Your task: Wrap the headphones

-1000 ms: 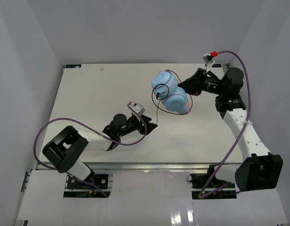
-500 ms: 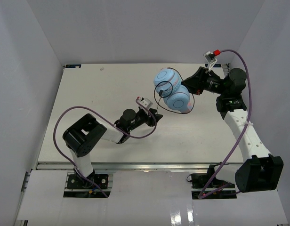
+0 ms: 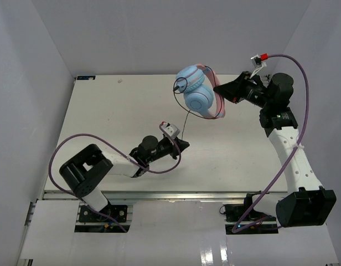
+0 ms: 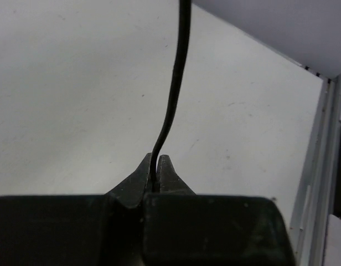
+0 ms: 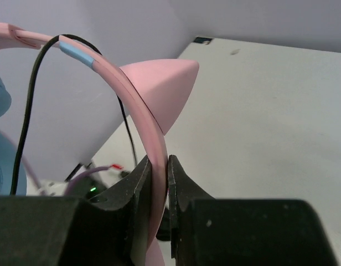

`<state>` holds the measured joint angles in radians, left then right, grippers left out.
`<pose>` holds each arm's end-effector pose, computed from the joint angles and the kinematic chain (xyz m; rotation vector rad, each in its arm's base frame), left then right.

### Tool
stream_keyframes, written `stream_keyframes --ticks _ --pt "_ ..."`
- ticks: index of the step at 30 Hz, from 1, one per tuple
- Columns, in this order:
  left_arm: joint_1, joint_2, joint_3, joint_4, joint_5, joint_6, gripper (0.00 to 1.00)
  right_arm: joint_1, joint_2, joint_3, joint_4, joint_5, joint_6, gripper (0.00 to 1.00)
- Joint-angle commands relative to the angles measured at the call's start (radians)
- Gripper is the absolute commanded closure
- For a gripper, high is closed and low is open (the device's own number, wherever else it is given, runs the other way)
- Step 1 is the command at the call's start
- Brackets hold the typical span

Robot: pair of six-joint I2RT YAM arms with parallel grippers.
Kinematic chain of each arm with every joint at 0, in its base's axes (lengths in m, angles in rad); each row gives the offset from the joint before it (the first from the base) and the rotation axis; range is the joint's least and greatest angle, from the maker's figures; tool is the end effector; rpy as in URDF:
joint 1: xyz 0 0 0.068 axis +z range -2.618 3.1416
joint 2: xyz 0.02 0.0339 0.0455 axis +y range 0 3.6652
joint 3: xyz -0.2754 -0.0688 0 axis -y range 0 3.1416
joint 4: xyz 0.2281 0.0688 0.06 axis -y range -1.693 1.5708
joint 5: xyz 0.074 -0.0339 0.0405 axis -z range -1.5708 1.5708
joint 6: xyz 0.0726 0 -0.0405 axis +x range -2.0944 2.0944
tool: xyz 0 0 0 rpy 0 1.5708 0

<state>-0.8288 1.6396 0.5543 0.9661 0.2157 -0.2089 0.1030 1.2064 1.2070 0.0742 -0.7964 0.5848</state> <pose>0.2199 -0.2628 0.1973 0.7030 1.6364 -0.9468 0.2675 0.0798 0.4403 -0.2997 1.6036 1.1283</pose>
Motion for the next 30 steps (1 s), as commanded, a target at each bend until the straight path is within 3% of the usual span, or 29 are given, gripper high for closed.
stream_keyframes --ticks 1,7,12,17,23,30 --pt "-0.088 -0.147 0.033 -0.244 -0.033 -0.006 1.00 0.053 -0.021 0.035 -0.167 0.532 -0.153 0.92" --pt "-0.137 -0.199 0.212 -0.607 0.023 -0.044 1.00 0.164 -0.010 -0.056 -0.129 0.823 -0.354 0.92" --pt "-0.177 -0.277 0.362 -0.991 0.037 0.021 1.00 0.209 -0.018 -0.173 -0.007 1.049 -0.540 0.92" --pt "-0.187 -0.299 0.572 -1.313 0.027 0.103 1.00 0.257 0.009 -0.231 0.082 1.181 -0.723 0.92" --pt "-0.185 -0.206 0.799 -1.563 -0.088 0.278 1.00 0.350 0.006 -0.285 0.085 1.143 -0.908 0.92" --pt "-0.173 -0.135 0.877 -1.629 -0.350 0.437 1.00 0.384 -0.104 -0.366 0.000 0.870 -1.024 0.92"
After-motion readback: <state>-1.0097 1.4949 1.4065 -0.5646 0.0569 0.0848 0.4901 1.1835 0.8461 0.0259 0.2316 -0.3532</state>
